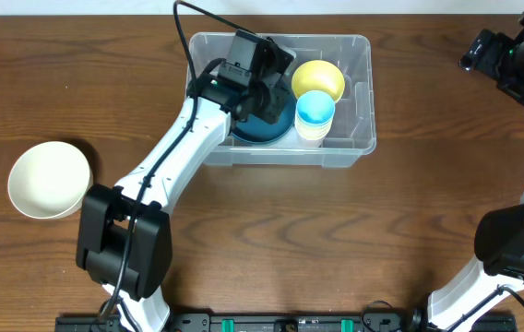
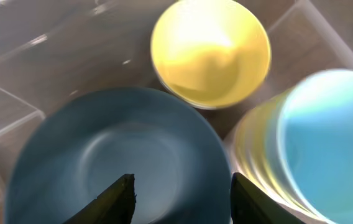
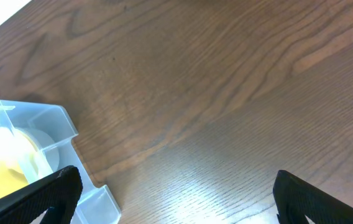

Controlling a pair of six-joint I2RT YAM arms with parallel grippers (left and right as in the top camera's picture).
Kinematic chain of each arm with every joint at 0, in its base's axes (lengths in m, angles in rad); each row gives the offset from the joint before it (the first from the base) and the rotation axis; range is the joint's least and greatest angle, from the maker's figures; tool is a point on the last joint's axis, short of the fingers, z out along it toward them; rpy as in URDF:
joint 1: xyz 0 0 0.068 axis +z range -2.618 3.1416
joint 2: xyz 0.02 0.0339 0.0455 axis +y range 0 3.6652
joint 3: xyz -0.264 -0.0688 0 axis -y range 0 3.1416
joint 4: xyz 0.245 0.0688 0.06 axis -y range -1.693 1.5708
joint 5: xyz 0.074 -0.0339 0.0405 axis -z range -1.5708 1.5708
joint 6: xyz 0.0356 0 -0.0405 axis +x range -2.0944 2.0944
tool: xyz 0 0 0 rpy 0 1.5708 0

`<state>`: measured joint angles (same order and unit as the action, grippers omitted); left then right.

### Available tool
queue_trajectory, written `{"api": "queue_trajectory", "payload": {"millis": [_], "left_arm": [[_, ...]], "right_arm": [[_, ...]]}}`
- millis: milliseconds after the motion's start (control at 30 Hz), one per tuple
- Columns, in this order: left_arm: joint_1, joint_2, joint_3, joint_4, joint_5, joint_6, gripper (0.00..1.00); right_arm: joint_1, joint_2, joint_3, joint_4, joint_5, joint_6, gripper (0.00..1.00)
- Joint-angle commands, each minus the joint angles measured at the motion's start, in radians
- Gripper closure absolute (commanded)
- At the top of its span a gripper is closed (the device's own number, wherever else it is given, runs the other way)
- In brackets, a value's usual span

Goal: Pack container
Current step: 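Carry the blue bowl into the container and nest it on the other, then move the left gripper to the cream bowl and grasp its rim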

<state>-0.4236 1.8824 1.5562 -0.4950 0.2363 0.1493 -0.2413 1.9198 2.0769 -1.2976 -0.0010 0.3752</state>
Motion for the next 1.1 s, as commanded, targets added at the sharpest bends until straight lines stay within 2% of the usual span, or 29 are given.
{"api": "queue_trajectory", "payload": {"millis": [0, 200, 467, 667, 1067], "left_arm": [[0.058, -0.029, 0.013, 0.005, -0.006, -0.047, 0.5], [0.203, -0.146, 0.013, -0.045, -0.063, -0.117, 0.5], [0.451, -0.283, 0.013, -0.26, -0.24, -0.134, 0.49], [0.613, -0.232, -0.006, -0.474, -0.256, -0.275, 0.49], [0.779, -0.032, -0.023, -0.507, -0.256, -0.354, 0.49]], "right_arm": [[-0.006, -0.003, 0.016, -0.001, 0.004, 0.013, 0.01], [-0.006, -0.003, 0.016, -0.001, 0.004, 0.013, 0.01], [-0.006, -0.003, 0.016, -0.001, 0.004, 0.013, 0.01], [-0.006, -0.003, 0.016, -0.001, 0.004, 0.013, 0.01], [-0.006, -0.003, 0.016, -0.001, 0.004, 0.013, 0.01]]}}
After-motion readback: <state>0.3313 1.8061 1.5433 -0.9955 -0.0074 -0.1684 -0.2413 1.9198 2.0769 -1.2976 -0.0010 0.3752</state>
